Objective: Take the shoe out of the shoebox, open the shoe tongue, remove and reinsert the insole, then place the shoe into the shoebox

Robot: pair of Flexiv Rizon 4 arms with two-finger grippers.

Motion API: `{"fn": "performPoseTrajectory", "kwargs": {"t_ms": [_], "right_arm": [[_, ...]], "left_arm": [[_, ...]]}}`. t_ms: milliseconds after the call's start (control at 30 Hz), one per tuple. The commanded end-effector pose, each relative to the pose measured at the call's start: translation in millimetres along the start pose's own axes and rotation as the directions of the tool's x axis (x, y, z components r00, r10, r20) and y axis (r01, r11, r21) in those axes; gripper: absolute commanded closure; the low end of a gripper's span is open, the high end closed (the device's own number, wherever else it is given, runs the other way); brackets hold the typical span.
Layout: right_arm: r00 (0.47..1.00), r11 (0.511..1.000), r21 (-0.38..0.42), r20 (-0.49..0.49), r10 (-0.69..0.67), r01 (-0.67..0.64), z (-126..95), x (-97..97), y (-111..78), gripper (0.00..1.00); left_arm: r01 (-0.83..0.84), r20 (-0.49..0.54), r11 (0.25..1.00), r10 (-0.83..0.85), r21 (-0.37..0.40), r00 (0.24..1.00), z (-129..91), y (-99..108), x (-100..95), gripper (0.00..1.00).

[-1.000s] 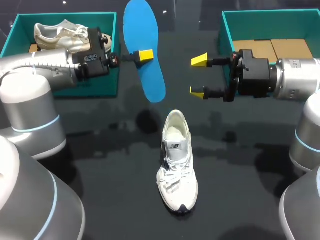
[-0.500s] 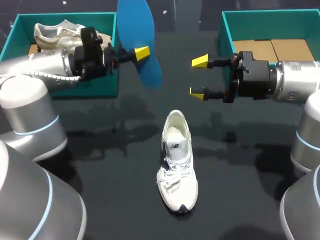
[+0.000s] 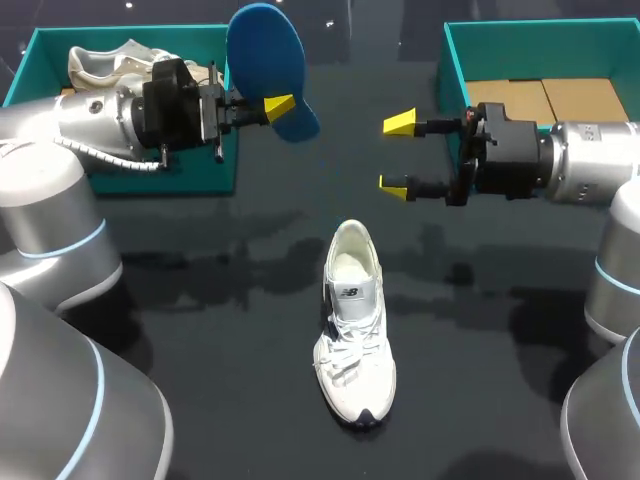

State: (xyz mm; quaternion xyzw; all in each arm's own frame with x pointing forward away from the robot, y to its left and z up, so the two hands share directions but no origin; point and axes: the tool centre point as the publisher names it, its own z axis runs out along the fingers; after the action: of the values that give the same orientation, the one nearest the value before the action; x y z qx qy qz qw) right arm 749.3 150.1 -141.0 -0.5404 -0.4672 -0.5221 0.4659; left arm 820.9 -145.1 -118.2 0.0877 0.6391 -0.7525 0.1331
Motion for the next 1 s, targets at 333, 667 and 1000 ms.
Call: {"fn": "performPoseTrajectory", "kwargs": {"t_ms": [333,667,1000], "right_arm": [[1.000,1.000,-0.002,0.002,0.001,-0.001,1.8,0.1,-0.1,0.00],[1.000,1.000,-0.002,0.002,0.001,-0.001,1.8,0.1,-0.1,0.00],[1.000,1.000,-0.002,0.002,0.001,-0.001,1.8,0.1,-0.1,0.00]], "left_arm": [[-0.408,-0.116,0.913,0.407,0.020,0.906,-2.1,4.6,-3.6,1.00],[-0.408,-0.116,0.913,0.407,0.020,0.906,-2.1,4.6,-3.6,1.00],[-0.687,-0.137,0.726,0.684,0.032,0.717,-3.6,7.7,14.1,1.00]]}}
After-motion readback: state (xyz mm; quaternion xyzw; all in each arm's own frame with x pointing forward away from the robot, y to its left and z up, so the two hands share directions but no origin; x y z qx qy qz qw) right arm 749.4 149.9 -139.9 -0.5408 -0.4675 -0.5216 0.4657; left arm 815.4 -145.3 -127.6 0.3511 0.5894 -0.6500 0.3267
